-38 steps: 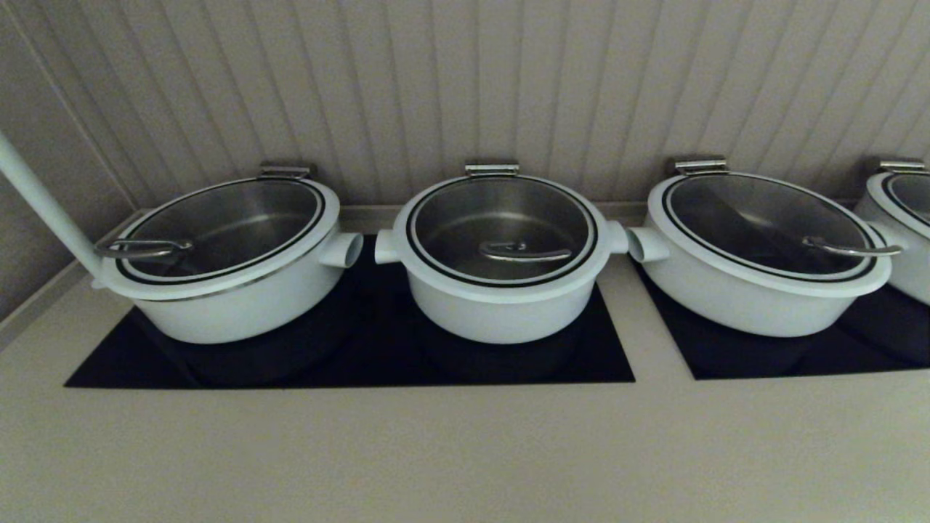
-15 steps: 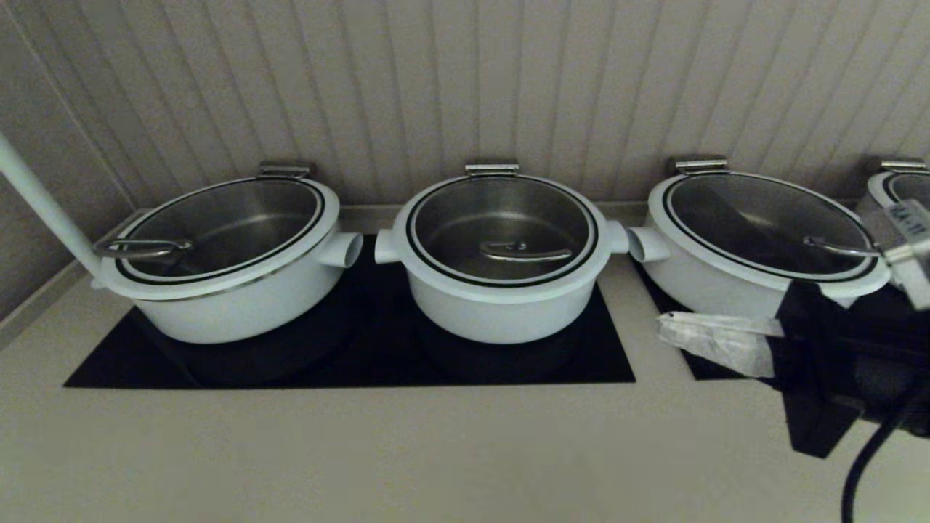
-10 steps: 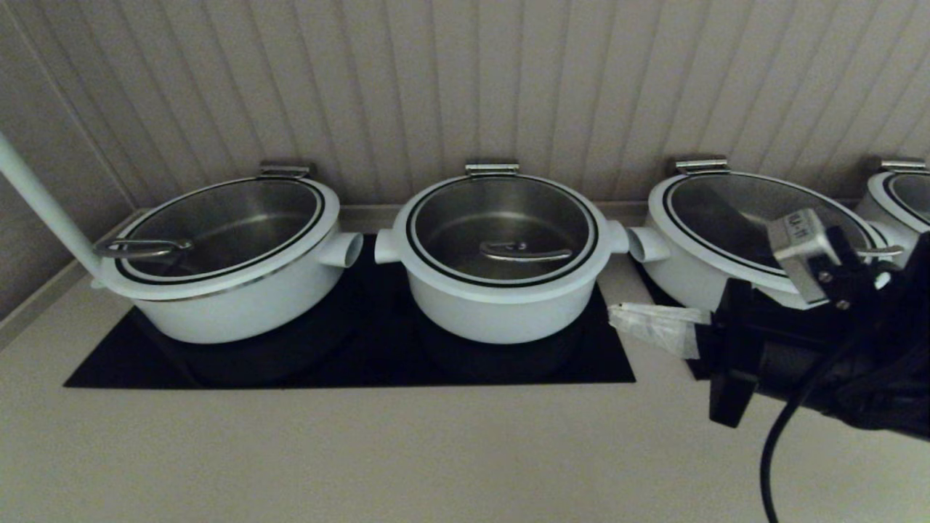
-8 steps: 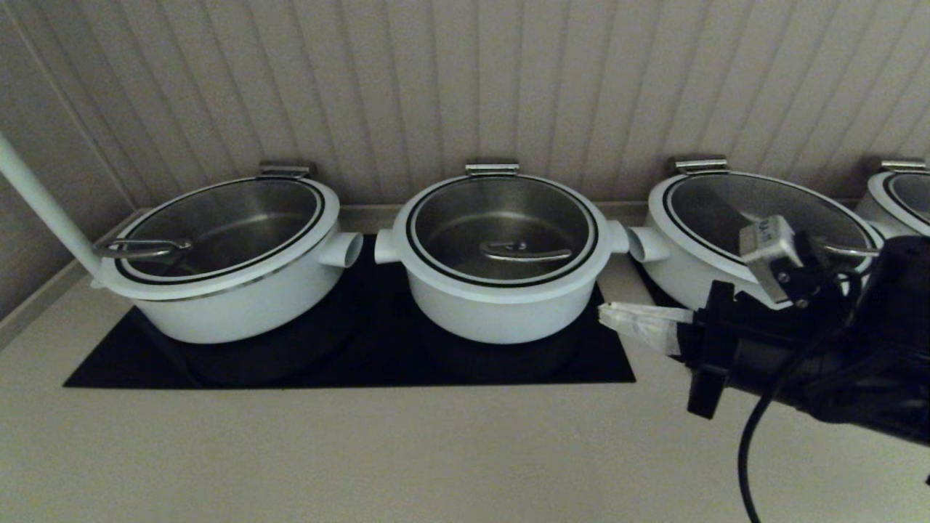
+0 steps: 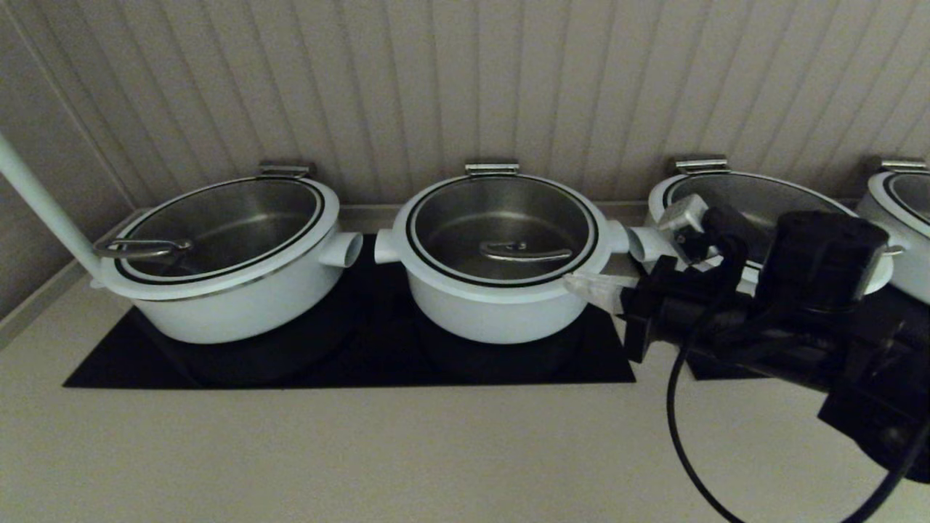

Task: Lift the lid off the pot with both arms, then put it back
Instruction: Open the food pot lid a small opening with the right arm

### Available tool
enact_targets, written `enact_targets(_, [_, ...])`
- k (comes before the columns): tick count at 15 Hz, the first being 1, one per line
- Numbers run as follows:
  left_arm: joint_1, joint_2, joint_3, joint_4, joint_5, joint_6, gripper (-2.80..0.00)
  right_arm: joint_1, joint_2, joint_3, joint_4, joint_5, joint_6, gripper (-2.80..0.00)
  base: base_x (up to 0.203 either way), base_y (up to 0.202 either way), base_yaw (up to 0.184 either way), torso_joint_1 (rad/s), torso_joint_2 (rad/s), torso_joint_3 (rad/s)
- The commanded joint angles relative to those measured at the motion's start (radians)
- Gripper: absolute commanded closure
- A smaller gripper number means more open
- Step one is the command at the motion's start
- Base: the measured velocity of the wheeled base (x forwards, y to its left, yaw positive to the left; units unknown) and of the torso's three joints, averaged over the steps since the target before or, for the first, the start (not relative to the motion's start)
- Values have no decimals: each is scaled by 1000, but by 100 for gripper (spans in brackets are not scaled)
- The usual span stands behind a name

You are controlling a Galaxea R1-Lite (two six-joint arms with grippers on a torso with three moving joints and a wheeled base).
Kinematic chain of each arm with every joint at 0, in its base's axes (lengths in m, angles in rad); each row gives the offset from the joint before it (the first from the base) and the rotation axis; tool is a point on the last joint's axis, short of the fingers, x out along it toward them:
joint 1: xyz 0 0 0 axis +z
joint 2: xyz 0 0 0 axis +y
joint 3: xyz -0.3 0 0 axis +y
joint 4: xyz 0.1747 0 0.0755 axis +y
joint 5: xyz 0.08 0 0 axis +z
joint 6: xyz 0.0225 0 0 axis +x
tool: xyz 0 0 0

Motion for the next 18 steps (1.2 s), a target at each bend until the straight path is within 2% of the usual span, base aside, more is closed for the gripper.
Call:
enact_targets(1, [0, 0, 0, -1, 0, 0, 0, 9, 62, -42, -6, -20, -1, 0, 0, 0, 0, 0, 0, 0])
enact_targets(10, [0, 0, 0, -1, 0, 0, 0, 18, 137, -116, -11, -45, -1, 0, 0, 0, 0, 0, 0, 0])
enact_targets(14, [0, 0, 0, 0, 0, 0, 0, 28, 198, -179, -78, -99, -8, 0, 0, 0, 0, 0, 0, 0])
enact_targets(18, [0, 0, 0, 1, -1, 0, 0, 36, 210, -182, -89, -107, -7, 0, 0, 0, 0, 0, 0, 0])
